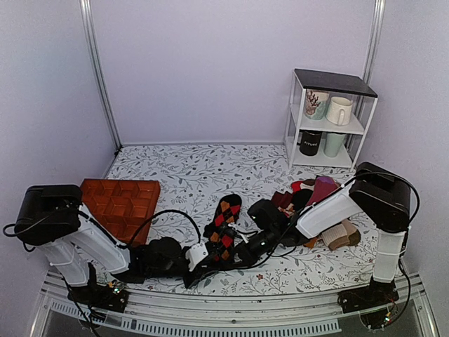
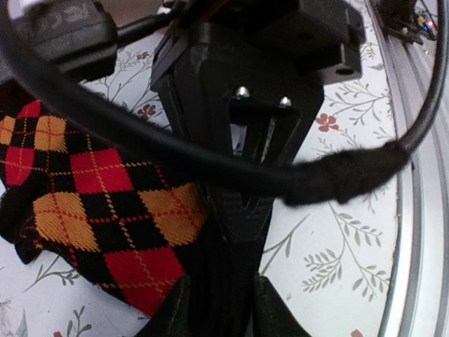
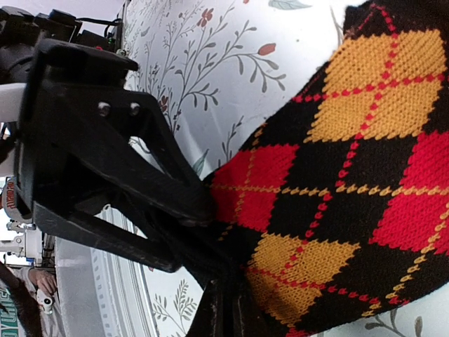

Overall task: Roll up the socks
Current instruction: Roll the sock at the center of the board.

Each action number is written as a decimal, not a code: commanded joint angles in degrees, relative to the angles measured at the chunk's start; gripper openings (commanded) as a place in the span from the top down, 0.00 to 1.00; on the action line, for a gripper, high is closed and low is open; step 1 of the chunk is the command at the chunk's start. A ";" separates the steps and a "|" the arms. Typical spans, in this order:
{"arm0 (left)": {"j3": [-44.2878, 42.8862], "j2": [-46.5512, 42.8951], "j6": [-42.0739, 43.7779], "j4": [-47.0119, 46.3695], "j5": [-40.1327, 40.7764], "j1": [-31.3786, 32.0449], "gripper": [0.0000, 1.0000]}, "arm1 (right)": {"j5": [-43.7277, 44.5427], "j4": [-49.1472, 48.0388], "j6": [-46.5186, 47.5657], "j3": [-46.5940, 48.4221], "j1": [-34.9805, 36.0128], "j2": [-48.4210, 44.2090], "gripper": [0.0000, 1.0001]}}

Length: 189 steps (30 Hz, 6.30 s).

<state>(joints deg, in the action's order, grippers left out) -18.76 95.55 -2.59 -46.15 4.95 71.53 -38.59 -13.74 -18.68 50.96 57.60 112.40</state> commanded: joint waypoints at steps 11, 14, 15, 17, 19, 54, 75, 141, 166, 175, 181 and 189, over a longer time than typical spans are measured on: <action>0.45 4.03 -3.02 -6.17 -0.79 0.52 1.00 | 3.95 8.54 -0.05 -1.90 0.12 5.29 1.00; 1.11 2.82 -4.97 -4.38 -1.69 0.31 1.00 | 3.85 8.51 0.17 -1.86 0.07 5.05 0.99; 1.70 2.22 -5.97 -4.19 -1.77 0.29 1.00 | 3.87 8.44 0.42 -1.89 0.08 4.88 0.97; 2.94 1.09 -8.38 -3.66 -1.87 0.02 1.00 | 4.02 7.89 0.93 -1.86 0.12 4.34 0.93; 3.71 0.12 -11.30 -1.40 -2.90 -0.42 1.00 | 4.34 6.52 1.71 -2.13 0.14 3.35 0.88; 6.04 8.05 -23.47 0.18 -16.08 -5.78 1.00 | 16.04 -21.21 37.56 -14.49 10.28 -9.87 0.56; 6.57 8.34 -23.40 -0.60 -17.18 -5.98 1.00 | 25.71 -17.99 37.48 -12.61 10.25 -2.98 0.60; 9.69 0.50 5.30 -16.49 4.14 3.26 0.68 | 9.22 15.67 9.27 -1.90 4.71 5.73 0.98; 10.25 6.81 -0.93 -18.84 3.84 2.26 0.83 | 9.01 15.49 9.44 -2.57 4.71 5.57 0.98; 8.93 2.88 -6.27 -7.34 -2.04 1.86 1.00 | 9.47 13.89 9.87 -2.56 4.70 4.07 0.93; 7.85 -0.17 -14.94 3.03 -4.44 0.23 1.00 | 11.56 4.94 11.21 -5.75 4.71 -3.22 0.75; 7.30 0.41 -20.72 8.58 -10.00 -4.03 1.00 | 13.88 -14.32 21.38 -17.86 5.63 -16.96 0.61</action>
<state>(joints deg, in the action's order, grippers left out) -12.93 94.11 -19.09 -50.48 -0.75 69.82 -28.34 -20.99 -4.51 37.76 62.26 101.73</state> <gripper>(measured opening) 0.005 0.364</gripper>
